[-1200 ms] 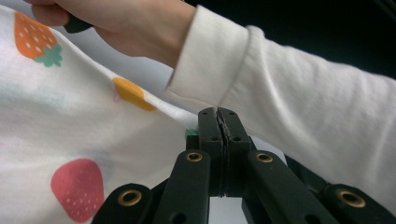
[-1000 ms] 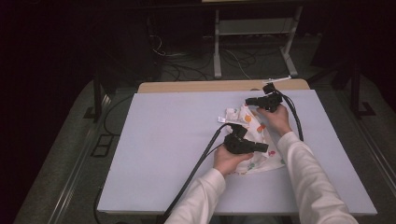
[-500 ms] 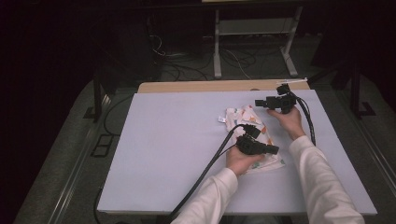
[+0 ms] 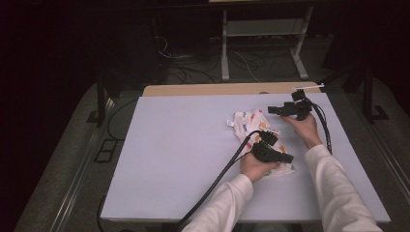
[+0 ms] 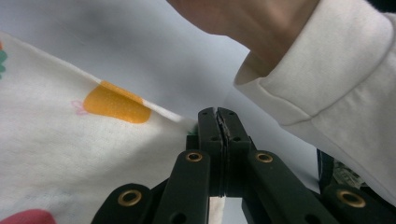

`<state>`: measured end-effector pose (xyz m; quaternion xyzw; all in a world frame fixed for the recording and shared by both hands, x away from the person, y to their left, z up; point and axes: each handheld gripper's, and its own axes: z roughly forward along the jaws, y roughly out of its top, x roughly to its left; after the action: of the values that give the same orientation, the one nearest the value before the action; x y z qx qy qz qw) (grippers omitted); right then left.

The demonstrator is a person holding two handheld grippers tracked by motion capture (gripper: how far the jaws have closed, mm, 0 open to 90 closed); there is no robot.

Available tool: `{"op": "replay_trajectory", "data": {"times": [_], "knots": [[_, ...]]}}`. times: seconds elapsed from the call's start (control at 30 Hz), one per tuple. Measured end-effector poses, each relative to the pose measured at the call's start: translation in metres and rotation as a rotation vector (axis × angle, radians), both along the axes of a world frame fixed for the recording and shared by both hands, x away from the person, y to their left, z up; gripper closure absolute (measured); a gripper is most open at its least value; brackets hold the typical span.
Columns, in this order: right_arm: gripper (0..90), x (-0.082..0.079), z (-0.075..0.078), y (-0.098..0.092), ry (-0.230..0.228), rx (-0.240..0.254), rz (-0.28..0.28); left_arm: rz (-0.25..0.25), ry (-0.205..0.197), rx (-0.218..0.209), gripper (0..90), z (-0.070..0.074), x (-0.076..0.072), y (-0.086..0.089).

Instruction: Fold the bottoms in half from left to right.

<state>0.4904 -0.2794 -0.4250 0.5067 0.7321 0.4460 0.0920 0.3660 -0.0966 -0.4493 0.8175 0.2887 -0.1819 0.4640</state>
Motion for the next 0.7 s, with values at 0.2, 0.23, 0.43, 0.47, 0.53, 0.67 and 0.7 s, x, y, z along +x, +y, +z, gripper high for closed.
{"op": "replay_trajectory", "data": {"times": [0.2, 0.23, 0.43, 0.47, 0.53, 0.67, 0.7], "knots": [[0.8, -0.005, 0.001, -0.004, -0.009, -0.005, 0.004, -0.014, -0.002, 0.026, 88.6, -0.002, -0.001, -0.007], [0.4, -0.006, 0.001, -0.005, -0.009, -0.006, 0.0, -0.022, 0.002, 0.035, 88.4, -0.002, -0.002, -0.009], [0.4, -0.011, 0.002, -0.009, -0.014, -0.022, -0.004, -0.014, -0.015, 0.029, 71.2, -0.001, -0.003, -0.01], [0.4, -0.011, 0.003, -0.009, -0.013, -0.021, -0.005, -0.016, -0.026, 0.03, 66.0, 0.0, -0.004, -0.01], [0.0, -0.012, 0.003, -0.01, -0.016, -0.023, -0.007, -0.013, -0.049, 0.037, 55.3, 0.004, -0.005, -0.008], [0.0, -0.015, 0.004, -0.011, -0.018, -0.016, -0.008, -0.003, -0.082, 0.032, 43.5, 0.011, -0.008, -0.005], [0.0, -0.016, 0.004, -0.01, -0.019, -0.017, -0.005, 0.002, -0.099, 0.032, 39.2, 0.013, -0.008, -0.004]]}}
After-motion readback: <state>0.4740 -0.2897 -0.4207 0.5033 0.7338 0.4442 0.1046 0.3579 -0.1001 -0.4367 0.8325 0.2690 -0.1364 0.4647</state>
